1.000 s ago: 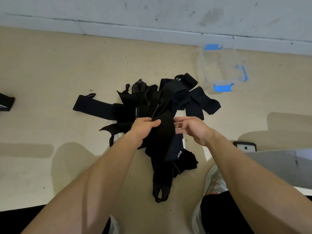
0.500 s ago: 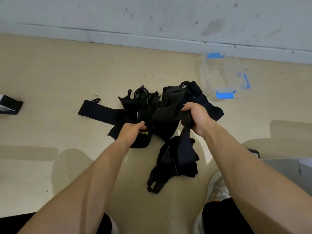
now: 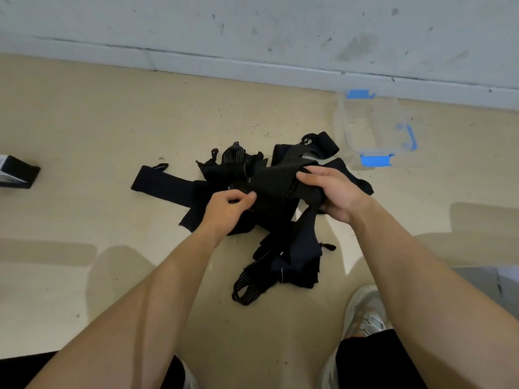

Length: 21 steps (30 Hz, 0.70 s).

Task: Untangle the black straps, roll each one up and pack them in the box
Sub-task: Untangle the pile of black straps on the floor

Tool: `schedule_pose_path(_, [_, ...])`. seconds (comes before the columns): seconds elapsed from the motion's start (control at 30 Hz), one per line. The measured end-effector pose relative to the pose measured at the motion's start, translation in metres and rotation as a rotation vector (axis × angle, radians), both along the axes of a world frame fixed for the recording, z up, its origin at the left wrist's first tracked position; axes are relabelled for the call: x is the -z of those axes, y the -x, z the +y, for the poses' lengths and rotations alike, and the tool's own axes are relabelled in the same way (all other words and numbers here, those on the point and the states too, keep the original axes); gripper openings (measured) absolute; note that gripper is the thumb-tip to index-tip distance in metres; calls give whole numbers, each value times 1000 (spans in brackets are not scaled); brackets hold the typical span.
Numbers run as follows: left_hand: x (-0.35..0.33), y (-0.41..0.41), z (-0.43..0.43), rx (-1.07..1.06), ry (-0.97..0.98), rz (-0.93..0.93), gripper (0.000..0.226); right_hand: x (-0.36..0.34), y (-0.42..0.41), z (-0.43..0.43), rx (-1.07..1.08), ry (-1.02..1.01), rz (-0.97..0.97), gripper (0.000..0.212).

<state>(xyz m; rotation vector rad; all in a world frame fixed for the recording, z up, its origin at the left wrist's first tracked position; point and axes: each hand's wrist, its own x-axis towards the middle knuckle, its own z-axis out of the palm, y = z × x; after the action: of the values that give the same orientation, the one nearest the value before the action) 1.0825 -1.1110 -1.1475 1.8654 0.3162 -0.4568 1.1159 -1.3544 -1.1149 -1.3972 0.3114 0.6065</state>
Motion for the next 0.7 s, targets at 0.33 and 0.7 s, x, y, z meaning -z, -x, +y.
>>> schedule_pose_path(0.33, [-15, -33, 4, -266, -85, 59, 29, 28, 0, -11, -170, 449, -13, 14])
schedule_pose_path(0.7, [-7, -34, -13, -301, -143, 92, 32, 26, -10, 3, -206, 1201, 3, 9])
